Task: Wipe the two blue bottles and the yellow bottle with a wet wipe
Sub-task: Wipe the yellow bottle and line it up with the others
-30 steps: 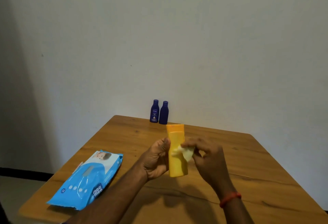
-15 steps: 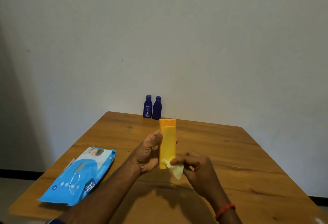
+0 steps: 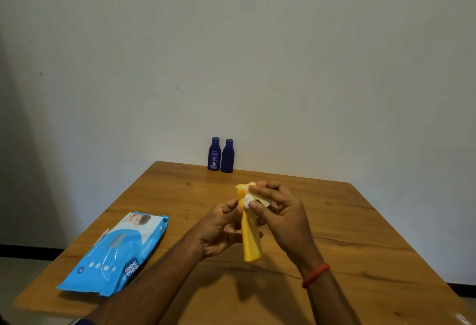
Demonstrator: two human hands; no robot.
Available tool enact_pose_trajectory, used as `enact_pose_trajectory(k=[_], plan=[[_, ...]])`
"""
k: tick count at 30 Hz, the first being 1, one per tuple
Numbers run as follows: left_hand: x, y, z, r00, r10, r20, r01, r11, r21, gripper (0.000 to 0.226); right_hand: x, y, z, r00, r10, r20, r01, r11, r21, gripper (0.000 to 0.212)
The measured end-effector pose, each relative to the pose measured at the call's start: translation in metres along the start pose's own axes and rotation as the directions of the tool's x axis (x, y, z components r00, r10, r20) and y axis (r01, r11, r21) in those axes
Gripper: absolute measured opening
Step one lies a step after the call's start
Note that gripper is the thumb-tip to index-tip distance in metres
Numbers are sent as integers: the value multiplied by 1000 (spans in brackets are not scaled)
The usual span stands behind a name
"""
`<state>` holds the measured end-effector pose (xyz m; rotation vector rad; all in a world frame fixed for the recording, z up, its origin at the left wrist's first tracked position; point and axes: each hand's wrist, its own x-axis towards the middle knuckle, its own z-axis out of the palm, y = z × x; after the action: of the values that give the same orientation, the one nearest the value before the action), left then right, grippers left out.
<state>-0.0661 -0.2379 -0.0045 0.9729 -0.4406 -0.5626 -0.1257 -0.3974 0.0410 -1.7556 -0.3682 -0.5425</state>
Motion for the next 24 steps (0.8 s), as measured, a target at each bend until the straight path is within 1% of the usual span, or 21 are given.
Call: enact_pose_trajectory(k=[2,4,5,8,10,12,14,16,18,20,22,24], plan=[[-2,1,2,999,11,-30,-12,1000,-19,74,3,3,3,996,-70,58,77,989,-129,30],[-4,2,2,998,23,-65,-26,999,-43,76,1,5,5,980,-149,128,179,949,-261,27],[-3,2,-1,996,24,-88,-29,998,-56,78,-1,5,6,975,-163,149,202,932,-300,26],[-1,0,-9,993,15,-114,-27,995,-97,86,-12,12,4,975,-151,162,198,923,-331,22],[-3,-3,-12,995,1,-99,-11,995,-97,94,-23,18,1,964,-146,220,215,917,-335,19],[-4,-5,-15,995,-2,-102,-8,995,-95,97,-35,21,-5,944,-134,303,232,919,-318,17],[-7,-5,-15,994,-4,-110,-4,998,-70,96,-44,20,-13,924,-85,372,195,944,-268,13],[-7,-4,-13,995,-10,-97,3,998,-67,93,-47,18,-24,922,-3,387,84,978,-192,14],[-9,-3,-11,997,-20,-71,16,998,-67,88,-47,16,-32,952,69,298,-68,998,-15,13],[-10,-2,-9,999,-28,-45,27,999,-25,86,-44,11,-36,977,139,159,-168,968,187,8],[-12,-1,-8,999,-25,-41,27,998,51,80,-40,5,-37,977,200,67,-211,928,308,12],[-12,1,-8,998,-4,-58,12,991,135,69,-35,0,-35,970,241,37,-238,902,360,21]])
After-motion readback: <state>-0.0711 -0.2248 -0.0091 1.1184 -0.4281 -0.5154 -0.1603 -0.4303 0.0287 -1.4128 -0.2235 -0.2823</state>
